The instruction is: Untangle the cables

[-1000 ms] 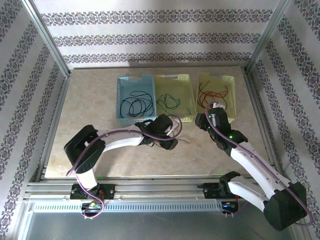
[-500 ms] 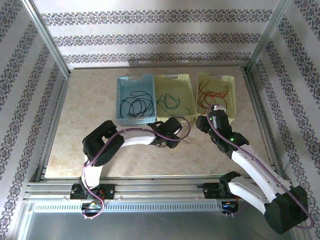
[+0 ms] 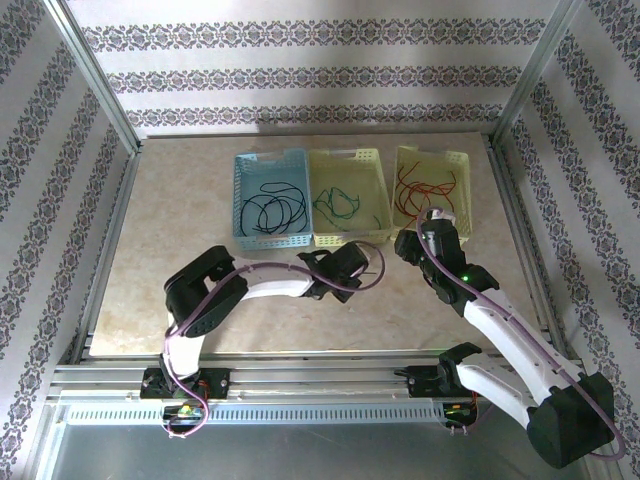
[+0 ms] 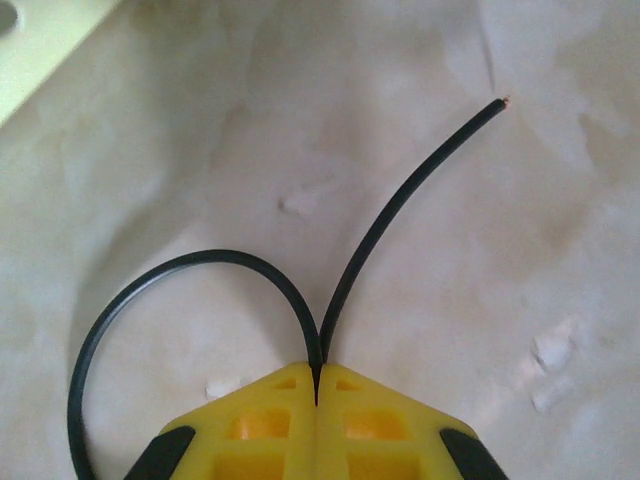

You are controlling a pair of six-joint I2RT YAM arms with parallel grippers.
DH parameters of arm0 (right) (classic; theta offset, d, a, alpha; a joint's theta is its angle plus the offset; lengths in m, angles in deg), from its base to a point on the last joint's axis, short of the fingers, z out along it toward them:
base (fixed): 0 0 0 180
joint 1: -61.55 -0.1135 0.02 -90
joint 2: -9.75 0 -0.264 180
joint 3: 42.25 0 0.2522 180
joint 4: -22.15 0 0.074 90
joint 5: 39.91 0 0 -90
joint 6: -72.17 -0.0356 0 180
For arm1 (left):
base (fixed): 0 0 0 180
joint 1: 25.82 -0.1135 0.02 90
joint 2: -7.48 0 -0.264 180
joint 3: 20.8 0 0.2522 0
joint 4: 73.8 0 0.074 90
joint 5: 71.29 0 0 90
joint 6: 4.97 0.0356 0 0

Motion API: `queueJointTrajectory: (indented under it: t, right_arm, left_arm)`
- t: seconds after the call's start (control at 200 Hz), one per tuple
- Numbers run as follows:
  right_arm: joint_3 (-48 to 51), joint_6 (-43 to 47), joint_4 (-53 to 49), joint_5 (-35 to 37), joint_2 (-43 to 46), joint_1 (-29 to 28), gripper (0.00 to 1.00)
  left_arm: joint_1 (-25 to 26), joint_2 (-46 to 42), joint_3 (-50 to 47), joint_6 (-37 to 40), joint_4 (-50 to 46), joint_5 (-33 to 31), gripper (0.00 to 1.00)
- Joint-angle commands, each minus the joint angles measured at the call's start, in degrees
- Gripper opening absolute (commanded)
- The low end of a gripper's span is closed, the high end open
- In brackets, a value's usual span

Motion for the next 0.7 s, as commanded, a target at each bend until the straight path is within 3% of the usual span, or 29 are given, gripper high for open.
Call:
queueJointTrajectory:
  t: [0.0,0.185,0.325,0.54,0.695]
  right_arm:
    - [1.16,-0.98,-0.1,0.6,0.99,0.67,0.56]
    - [2.58,-1.75,-0.13,0.64,2.54,0.88,0.56]
    - [2.44,-1.13,-0.16,0.36,2.79,0.97,0.56]
    - [0.87,-0.05,-0.22,-0.38,2.22,1.14,0.56]
    - [0.17,0.77,-0.86,-0.67,2.73,1.24,0.56]
  left_arm:
    - [1.06,-9.38,-3.05,0.84,6.06,2.35,0.0]
    - [-1.52,-21.0,-5.1,-0.86,11.55,4.37,0.0]
    - [-10.02,-24.95,-2.96,-4.49,11.29,5.27,0.0]
    - [-26.89,-17.35,5.12,-8.67,6.77,6.06,0.0]
    - [-30.96,-10.93,11.13,-7.21,4.61,3.85,0.0]
